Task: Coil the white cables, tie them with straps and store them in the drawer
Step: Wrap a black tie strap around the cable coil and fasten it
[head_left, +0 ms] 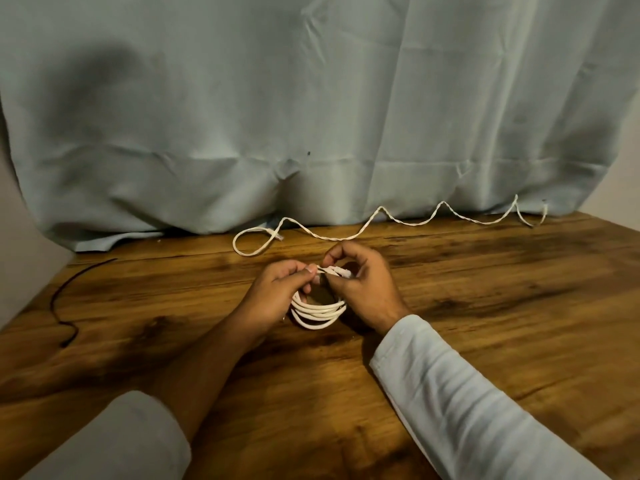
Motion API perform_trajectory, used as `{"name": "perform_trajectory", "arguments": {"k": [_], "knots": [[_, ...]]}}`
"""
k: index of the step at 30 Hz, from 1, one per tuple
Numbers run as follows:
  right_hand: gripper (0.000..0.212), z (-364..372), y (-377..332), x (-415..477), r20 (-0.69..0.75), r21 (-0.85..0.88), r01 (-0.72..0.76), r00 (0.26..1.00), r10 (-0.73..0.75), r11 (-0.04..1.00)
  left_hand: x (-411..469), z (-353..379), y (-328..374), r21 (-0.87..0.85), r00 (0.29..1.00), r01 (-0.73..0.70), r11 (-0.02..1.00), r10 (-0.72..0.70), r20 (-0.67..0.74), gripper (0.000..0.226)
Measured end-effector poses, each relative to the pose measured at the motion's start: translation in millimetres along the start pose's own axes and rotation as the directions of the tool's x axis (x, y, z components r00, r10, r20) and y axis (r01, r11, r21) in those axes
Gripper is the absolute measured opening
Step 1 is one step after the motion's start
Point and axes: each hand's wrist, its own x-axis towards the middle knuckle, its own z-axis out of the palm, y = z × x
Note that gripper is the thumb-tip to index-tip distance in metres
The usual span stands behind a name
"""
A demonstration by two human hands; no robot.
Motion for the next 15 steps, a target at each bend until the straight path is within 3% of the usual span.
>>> {"name": "perform_trajectory", "arguments": {"k": [5, 8, 12, 15], "knots": [[0.01, -2.8, 0.2, 2.2, -0.034, 0.094, 0.009, 0.999, -0.006, 0.996, -2.4, 2.3, -1.9, 0.019, 0.998, -0.023, 1.0, 0.024, -0.052, 0.024], [0.012, -3.8, -2.4, 2.5, -0.03, 0.193, -0.037, 0.999, 0.043, 0.98, -7.4, 7.7, -0.7, 0.218, 0.973, -0.162, 0.962, 0.193, -0.128, 0.015], [0.016, -3.3, -9.0, 2.3, -0.014, 0.315, -0.062, 0.997, 0.07, 0.947, -12.4, 5.8, 7.0, 0.642, 0.841, -0.323, 0.695, 0.522, -0.143, 0.015], [0.023, -4.5, -13.7, 2.5, -0.005, 0.358, -0.042, 0.999, 0.047, 0.933, -12.2, 2.3, 12.0, 0.741, 0.785, -0.333, 0.583, 0.607, -0.124, 0.018]]}}
